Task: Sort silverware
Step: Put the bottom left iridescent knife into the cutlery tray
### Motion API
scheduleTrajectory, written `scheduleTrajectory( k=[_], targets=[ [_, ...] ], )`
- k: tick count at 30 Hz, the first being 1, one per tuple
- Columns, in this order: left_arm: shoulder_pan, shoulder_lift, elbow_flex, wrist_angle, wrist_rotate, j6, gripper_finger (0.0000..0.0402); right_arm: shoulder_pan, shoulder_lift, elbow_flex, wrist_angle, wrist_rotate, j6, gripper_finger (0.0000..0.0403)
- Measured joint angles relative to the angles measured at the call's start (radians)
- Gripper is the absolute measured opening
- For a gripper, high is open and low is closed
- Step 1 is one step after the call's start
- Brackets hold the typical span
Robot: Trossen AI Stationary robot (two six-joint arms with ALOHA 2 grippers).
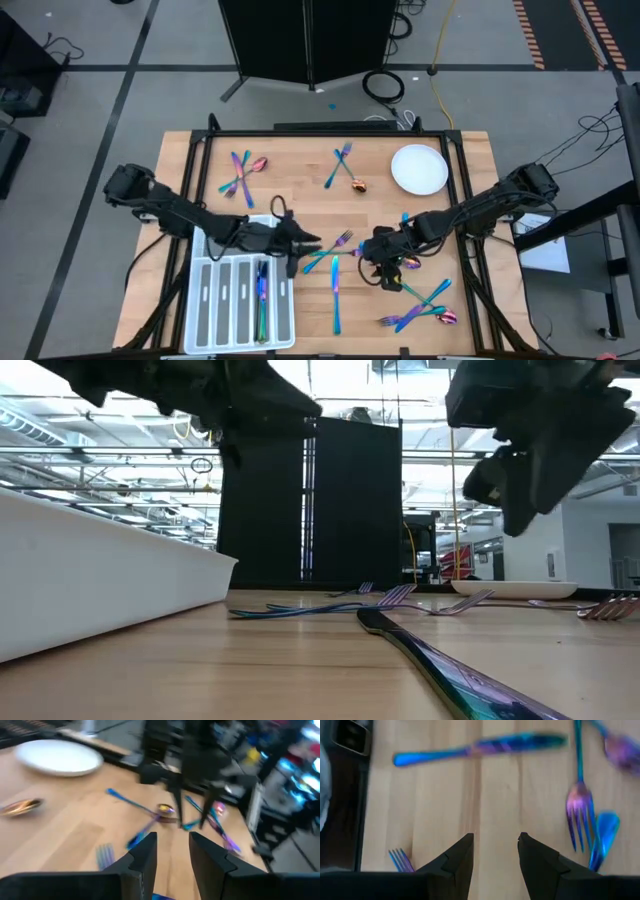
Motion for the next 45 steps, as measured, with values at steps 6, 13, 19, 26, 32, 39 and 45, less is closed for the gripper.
scheduleTrajectory(
  k=[6, 13, 19, 26, 32, 39, 45],
  targets=[
    [-0.044, 0.06, 0.058, 0.015, 0.036, 0.192, 0.0113, -0.005, 0.011, 0.0, 0.232, -0.001, -0.377, 0.0139],
    [-0.084, 0.062, 0.063, -0.004, 0.088, 0.197, 0.0113, -0.023, 0.163, 0.001, 0.498, 0.124, -0.424, 0.0107],
    [-0.105, 0.062, 0.063, -0.014, 0.09, 0.197, 0.0113, -0.063, 0.285, 0.001, 0.566, 0.131, -0.434, 0.001],
    [-0.105, 0.062, 0.063, -0.021, 0.087, 0.197, 0.0113, -0.051, 0.341, 0.0, 0.599, 0.074, -0.405, 0.0001],
    [-0.086, 0.062, 0.063, -0.051, 0.075, 0.183, 0.0113, 0.046, 0.343, 0.0, 0.656, 0.076, -0.285, 0.0],
    [0.01, 0.062, 0.063, -0.046, 0.093, 0.177, 0.0113, 0.108, 0.419, 0.0, 0.814, 0.105, -0.151, 0.0],
    [0.068, 0.062, 0.063, -0.051, 0.182, 0.177, 0.0113, 0.104, 0.511, 0.06, 0.835, 0.104, -0.139, 0.0]
  ],
)
